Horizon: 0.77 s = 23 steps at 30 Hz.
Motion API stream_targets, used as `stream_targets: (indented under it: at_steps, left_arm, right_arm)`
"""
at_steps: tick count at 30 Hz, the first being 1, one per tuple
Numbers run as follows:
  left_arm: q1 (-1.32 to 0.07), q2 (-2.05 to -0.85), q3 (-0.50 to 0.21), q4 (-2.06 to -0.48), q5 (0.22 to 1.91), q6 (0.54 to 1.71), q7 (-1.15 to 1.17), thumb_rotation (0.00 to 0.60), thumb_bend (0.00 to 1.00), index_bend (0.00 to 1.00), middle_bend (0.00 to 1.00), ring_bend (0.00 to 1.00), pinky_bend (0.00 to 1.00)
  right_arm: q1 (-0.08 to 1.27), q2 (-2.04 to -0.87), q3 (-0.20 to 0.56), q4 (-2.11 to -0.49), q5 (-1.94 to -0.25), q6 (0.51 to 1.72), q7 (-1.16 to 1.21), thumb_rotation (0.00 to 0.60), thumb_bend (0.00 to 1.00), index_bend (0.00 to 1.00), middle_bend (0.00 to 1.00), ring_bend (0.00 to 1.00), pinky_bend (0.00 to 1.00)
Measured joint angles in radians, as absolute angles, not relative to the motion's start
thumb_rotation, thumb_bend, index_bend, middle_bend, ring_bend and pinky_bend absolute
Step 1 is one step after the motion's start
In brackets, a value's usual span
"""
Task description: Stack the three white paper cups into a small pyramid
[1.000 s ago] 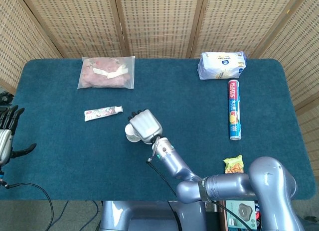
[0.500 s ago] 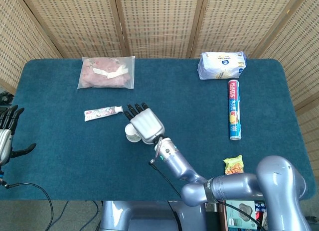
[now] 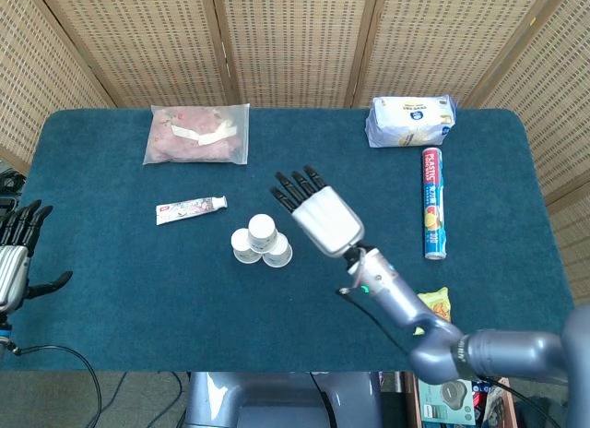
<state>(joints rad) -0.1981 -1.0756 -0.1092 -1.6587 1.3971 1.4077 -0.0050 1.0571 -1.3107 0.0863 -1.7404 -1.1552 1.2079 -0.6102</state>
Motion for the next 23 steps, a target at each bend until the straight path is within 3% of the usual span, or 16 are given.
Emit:
stream_targets:
  at_steps: [4,7,16,23]
  left_arm:
    - [-0.189,-1.088,-0.102,-1.663,1.409,1.426,0.004,0.6,0.21,0.0,0.0,0.0,0.0]
    - [-0.179,-1.1,-0.095,-1.664,1.42,1.442,0.01,0.6,0.21,0.0,0.0,0.0,0.0]
    - [-0.154,-1.138,-0.074,-1.617,1.455,1.479,0.009,0.6,0.21,0.0,0.0,0.0,0.0]
    - [-0.14,-1.159,-0.06,-1.581,1.479,1.496,0.004,0.6,0.21,0.0,0.0,0.0,0.0]
  right_arm:
    - [0.901,-1.233,-0.003,-1.652,-1.375,1.31,-0.37,0.6,0.05,0.08,0.07,0.06,0.04]
    - [0.77,-1.192,-0.057,-1.597,-1.426,1.383,-0.274,0.6,0.0,0.01,0.01,0.0,0.0]
    - [0.461,-1.164,-0.143,-1.537,-1.409,1.54,-0.177,0.6,0.0,0.0,0.0,0.0,0.0]
    - [0.315,-1.191,-0.145,-1.585,-1.388,1.614,-0.087,0.6,0.0,0.0,0.0,0.0,0.0]
